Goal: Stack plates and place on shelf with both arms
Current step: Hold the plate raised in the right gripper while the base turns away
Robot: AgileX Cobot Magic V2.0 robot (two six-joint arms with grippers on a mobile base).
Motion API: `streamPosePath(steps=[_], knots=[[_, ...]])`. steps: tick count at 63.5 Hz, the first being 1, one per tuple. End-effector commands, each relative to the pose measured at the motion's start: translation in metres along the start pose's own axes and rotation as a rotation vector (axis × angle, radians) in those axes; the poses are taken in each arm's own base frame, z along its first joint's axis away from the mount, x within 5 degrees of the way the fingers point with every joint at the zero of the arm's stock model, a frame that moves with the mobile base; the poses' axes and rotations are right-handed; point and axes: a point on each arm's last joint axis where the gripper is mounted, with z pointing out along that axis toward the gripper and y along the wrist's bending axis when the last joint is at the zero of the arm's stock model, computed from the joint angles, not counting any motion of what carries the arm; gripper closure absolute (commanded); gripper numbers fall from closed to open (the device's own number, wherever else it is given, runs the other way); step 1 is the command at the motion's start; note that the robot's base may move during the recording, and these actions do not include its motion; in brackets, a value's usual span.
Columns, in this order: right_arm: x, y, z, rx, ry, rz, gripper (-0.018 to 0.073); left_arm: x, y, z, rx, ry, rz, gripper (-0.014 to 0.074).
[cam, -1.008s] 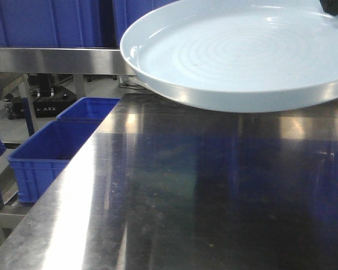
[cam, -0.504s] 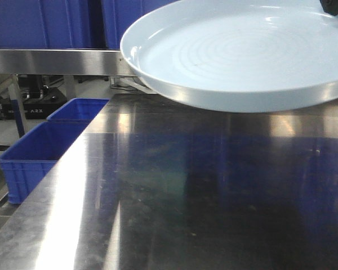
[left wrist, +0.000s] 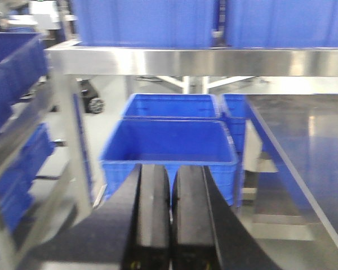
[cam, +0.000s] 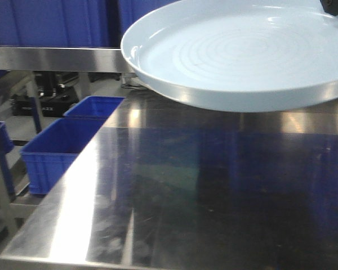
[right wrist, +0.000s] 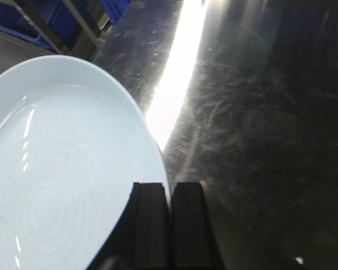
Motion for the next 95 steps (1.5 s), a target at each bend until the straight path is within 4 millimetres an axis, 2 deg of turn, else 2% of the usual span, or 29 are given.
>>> streamPosePath(steps=[1, 95], knots=[[-0.0123, 0.0051, -0.0105, -0.028, -0.103, 0.001, 0.0503, -0.0011, -0.0004, -0.0005, 0.008, -0.082, -0.008, 0.0495], [-0.0123, 0.0051, -0.0105, -0.028, -0.103, 0.001, 0.0503, -0.0011, -0.0004, -0.0005, 0.008, -0.082, -0.008, 0.0495]])
